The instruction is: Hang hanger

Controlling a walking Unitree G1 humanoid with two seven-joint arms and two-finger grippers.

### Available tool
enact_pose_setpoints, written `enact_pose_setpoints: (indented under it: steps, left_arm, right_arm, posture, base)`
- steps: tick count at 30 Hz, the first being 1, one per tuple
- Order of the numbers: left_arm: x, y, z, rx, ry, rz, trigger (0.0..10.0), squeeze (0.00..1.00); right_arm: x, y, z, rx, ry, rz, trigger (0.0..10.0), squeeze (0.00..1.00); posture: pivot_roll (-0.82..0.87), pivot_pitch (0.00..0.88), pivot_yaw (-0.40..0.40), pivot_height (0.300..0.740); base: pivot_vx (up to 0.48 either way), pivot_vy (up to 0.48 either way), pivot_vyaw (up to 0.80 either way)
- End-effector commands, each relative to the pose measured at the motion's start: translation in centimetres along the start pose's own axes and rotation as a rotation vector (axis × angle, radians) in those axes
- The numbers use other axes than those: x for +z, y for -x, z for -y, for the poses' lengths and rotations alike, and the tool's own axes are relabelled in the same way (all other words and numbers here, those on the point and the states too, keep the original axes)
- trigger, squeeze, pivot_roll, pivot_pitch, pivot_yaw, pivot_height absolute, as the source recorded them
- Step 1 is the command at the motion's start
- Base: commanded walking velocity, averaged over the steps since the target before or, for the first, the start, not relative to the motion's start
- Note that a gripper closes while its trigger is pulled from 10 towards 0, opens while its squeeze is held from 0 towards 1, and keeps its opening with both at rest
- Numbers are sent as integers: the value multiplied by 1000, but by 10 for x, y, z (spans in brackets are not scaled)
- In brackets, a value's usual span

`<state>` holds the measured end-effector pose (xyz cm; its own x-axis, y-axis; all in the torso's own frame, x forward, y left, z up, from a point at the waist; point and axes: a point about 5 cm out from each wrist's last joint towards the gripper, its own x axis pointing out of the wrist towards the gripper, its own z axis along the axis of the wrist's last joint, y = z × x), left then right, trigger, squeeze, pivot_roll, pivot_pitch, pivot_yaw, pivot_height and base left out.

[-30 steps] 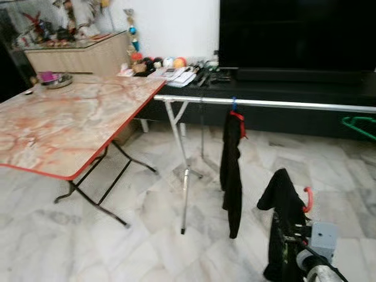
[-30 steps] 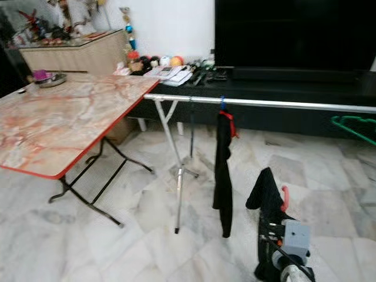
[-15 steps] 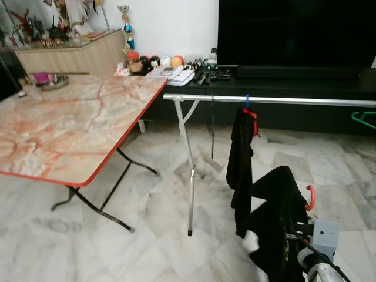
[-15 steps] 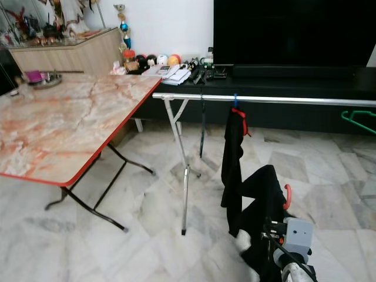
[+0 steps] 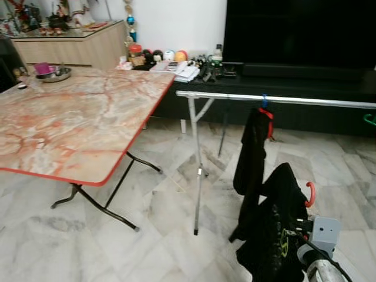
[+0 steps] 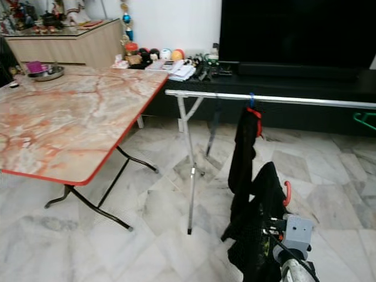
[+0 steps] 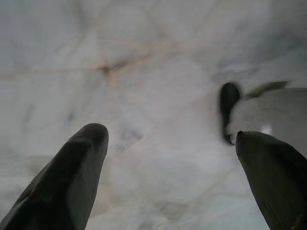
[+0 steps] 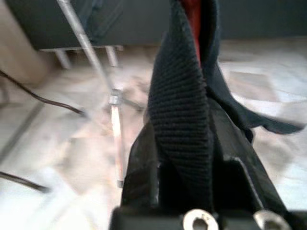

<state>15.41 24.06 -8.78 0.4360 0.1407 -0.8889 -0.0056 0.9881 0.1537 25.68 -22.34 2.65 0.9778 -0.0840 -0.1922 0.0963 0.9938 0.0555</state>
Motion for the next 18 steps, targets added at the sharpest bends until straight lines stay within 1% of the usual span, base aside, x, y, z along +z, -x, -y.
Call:
enact_pose_setpoints:
  steps: [1, 3, 10, 18]
  left_arm:
    - [3, 0, 2, -4, -13, 7, 10000, 0]
    - [3, 0, 2, -4, -24, 7, 10000, 0]
    - [3, 0, 2, -5, -22, 7, 10000, 0]
    - [4, 0, 3, -17, -17, 13, 10000, 0]
  right_arm:
    - [7, -1, 4, -9, 7, 36, 10000, 0]
    - [7, -1, 4, -7, 6, 36, 10000, 0]
    - [8, -3, 2, 2, 7, 37, 10000, 0]
    - [9, -5, 4, -2, 9, 42, 10000, 0]
  posture:
    - [72, 0, 51, 740]
    - [74, 0, 50, 740]
    - [75, 0, 48, 740]
    - [76, 0, 48, 740]
  base:
    - [0, 0, 0]
    - [0, 0, 0]
    - [0, 0, 0]
    - [0, 0, 0]
